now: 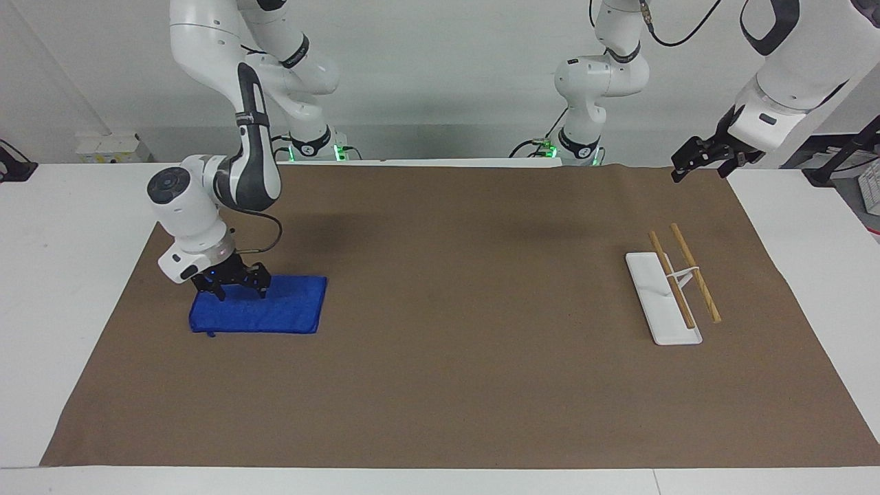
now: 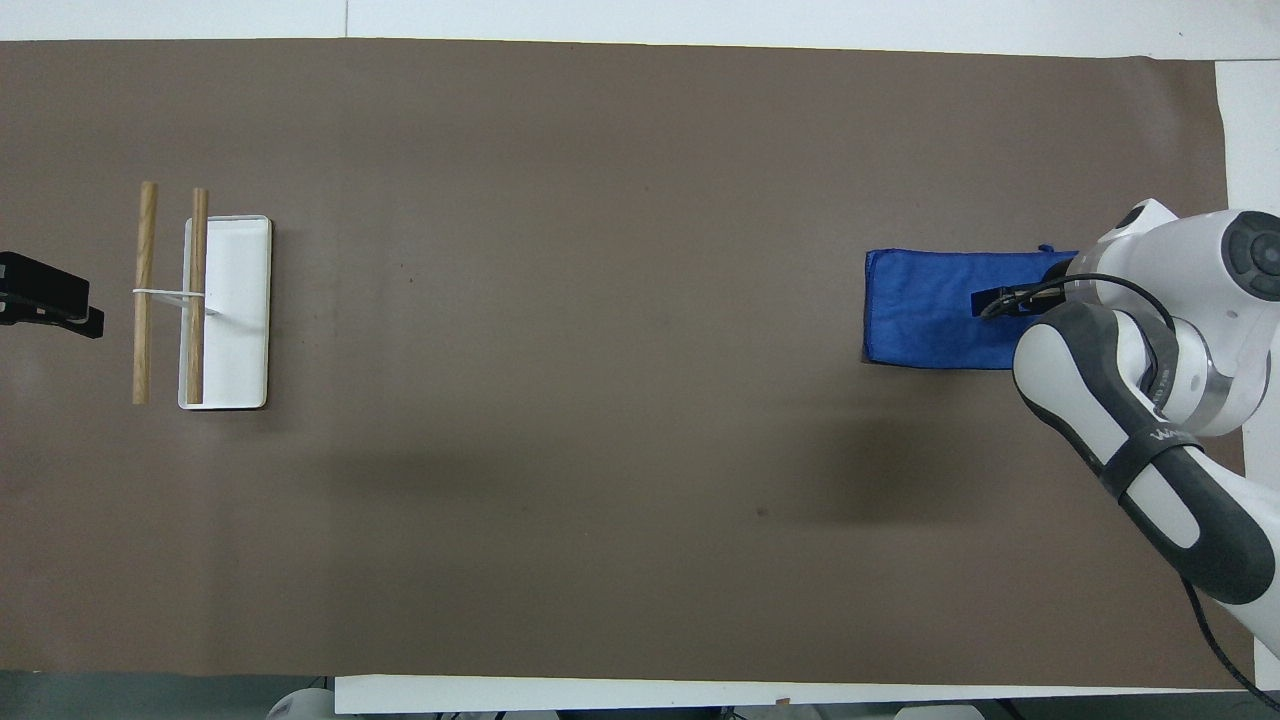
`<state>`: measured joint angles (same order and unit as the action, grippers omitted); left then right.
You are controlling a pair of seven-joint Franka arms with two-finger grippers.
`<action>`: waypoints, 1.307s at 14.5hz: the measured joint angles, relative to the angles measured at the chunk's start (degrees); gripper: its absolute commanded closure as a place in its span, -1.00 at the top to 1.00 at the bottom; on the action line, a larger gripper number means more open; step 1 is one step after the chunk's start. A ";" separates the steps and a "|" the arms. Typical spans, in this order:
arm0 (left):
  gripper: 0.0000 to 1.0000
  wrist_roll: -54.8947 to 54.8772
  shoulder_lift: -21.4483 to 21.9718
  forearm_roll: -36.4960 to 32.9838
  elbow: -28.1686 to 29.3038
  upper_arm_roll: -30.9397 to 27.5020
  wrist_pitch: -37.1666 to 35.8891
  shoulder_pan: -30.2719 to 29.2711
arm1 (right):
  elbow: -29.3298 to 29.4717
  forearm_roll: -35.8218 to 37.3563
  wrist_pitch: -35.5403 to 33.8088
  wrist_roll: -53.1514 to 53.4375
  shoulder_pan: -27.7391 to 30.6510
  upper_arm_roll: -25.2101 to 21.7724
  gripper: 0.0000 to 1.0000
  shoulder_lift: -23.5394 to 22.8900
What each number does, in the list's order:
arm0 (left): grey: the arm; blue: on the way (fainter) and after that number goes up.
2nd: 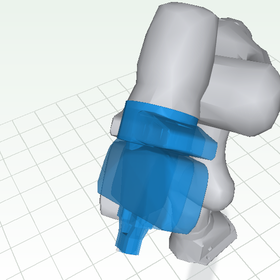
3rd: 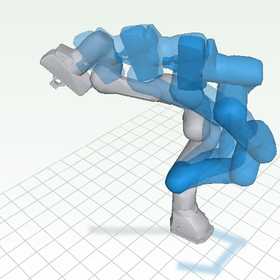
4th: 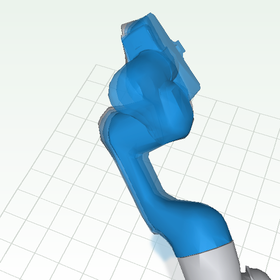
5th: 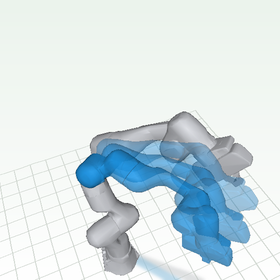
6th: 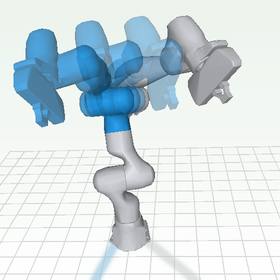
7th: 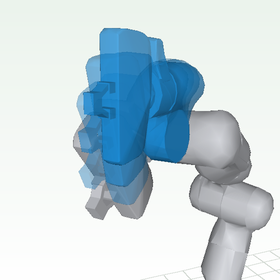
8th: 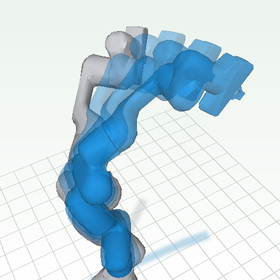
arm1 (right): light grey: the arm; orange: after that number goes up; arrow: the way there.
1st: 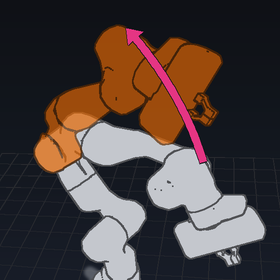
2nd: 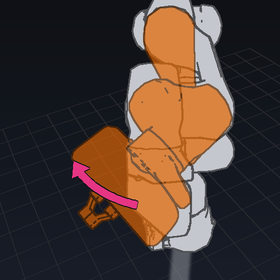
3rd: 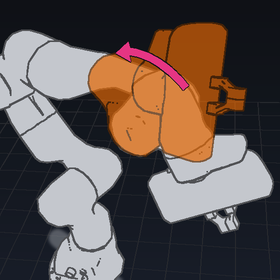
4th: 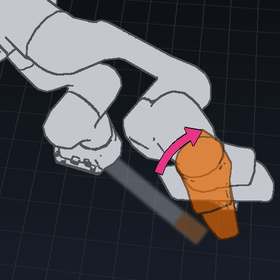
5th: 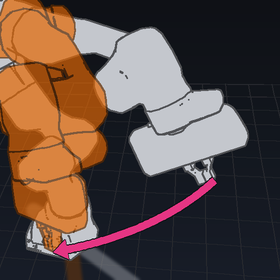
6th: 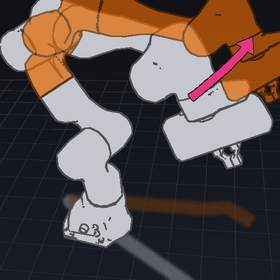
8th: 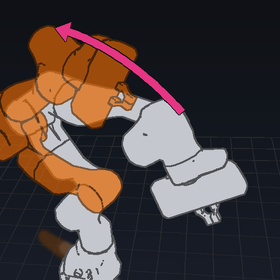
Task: Right arm passes towel to left arm to hang
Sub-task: 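Close the right gripper on the towel edge, then lift the towel with the right gripper while the left gripper reaches forward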
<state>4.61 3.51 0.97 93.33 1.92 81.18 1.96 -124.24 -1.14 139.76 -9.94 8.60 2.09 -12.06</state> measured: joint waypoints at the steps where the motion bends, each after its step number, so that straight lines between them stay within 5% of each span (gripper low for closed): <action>1: 1.00 0.00 0.00 0.00 0.00 0.00 0.00 0.00 | -0.01 0.00 0.25 0.00 0.00 0.03 0.83 -0.22; 8: 1.00 0.00 0.00 0.00 0.00 0.00 0.00 0.00 | -0.08 0.00 1.08 0.00 -0.06 0.40 0.47 -2.23; 13: 1.00 0.00 0.00 0.00 0.00 0.00 0.00 0.00 | 0.13 0.00 1.34 -0.01 -0.07 0.45 -0.95 -1.94; 19: 1.00 5.95 0.00 0.00 0.17 -0.15 0.71 -0.04 | 0.53 0.00 0.76 1.14 0.00 0.39 -1.00 -1.74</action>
<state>10.56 3.51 0.97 93.50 1.78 81.89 1.92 -123.71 -1.14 140.53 -8.80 8.60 2.48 -13.80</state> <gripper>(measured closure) 0.000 0.930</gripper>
